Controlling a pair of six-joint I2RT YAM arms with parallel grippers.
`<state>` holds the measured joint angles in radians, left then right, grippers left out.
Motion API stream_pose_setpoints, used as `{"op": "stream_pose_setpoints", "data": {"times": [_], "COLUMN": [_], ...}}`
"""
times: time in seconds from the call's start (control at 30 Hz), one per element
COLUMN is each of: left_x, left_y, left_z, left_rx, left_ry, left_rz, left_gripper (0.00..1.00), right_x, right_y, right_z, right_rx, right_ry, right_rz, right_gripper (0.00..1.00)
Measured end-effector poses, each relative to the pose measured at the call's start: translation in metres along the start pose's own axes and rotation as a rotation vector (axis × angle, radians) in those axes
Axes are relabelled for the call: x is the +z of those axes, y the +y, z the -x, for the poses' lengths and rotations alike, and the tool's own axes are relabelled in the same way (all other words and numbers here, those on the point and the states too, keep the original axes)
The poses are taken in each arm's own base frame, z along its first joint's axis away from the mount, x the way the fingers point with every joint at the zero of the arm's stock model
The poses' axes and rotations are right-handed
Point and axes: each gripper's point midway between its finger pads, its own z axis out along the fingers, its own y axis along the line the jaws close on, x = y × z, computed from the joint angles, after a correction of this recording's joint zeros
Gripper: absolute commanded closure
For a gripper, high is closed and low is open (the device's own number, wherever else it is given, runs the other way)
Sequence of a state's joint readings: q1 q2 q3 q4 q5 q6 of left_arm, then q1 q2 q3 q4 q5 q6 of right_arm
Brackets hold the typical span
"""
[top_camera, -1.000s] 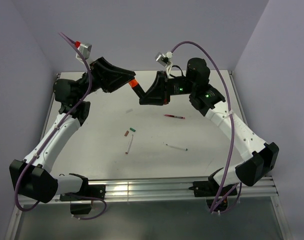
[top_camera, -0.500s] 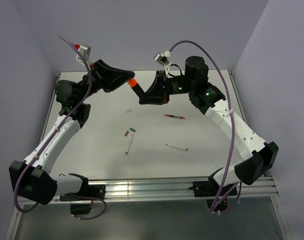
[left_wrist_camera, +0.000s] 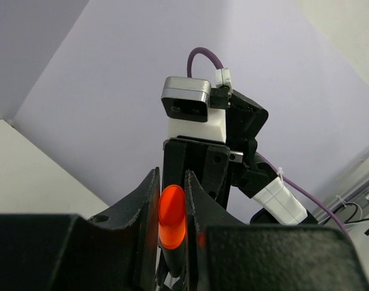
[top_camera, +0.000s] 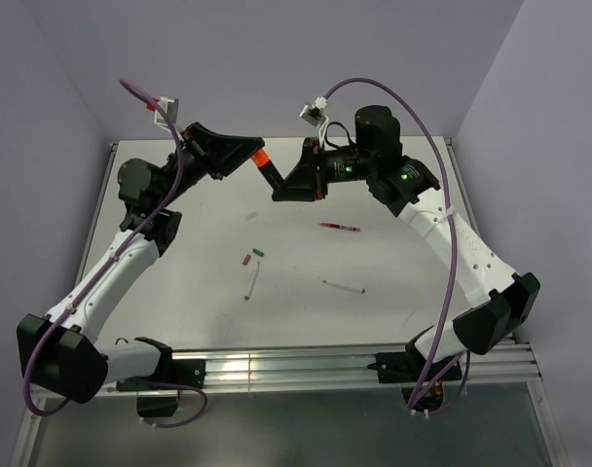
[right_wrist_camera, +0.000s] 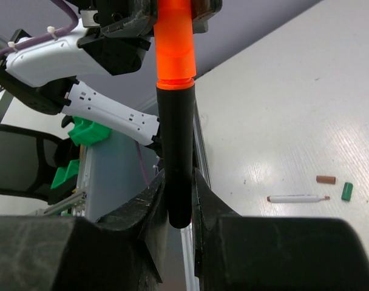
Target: Insert the pens into the pen caps
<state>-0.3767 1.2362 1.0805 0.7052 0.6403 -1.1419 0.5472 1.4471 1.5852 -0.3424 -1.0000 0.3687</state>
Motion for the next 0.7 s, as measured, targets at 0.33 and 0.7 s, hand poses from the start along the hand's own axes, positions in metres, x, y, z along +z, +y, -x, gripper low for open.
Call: {"op": "stream_pose_setpoints", "data": {"times": [0.33,0.7], "left_x": [0.002,-0.004], "left_y": [-0.001,-0.016], "left_z": [-0.007,-0.019], "left_rx": [0.022,0.052], "left_ry": [-0.039,-0.059], "left_rz": [0.026,-0.059], "left_gripper": [1.00,1.00], "right_x": [-0.005,-0.009], "right_y": [-0.001,0.014], "right_z": [-0.003,-0.012], "right_rx": [0.008,0.009], "right_ry": [0.038,0.108], "right_rz": [-0.047,0.045], "right_gripper": [1.00,1.00]}}
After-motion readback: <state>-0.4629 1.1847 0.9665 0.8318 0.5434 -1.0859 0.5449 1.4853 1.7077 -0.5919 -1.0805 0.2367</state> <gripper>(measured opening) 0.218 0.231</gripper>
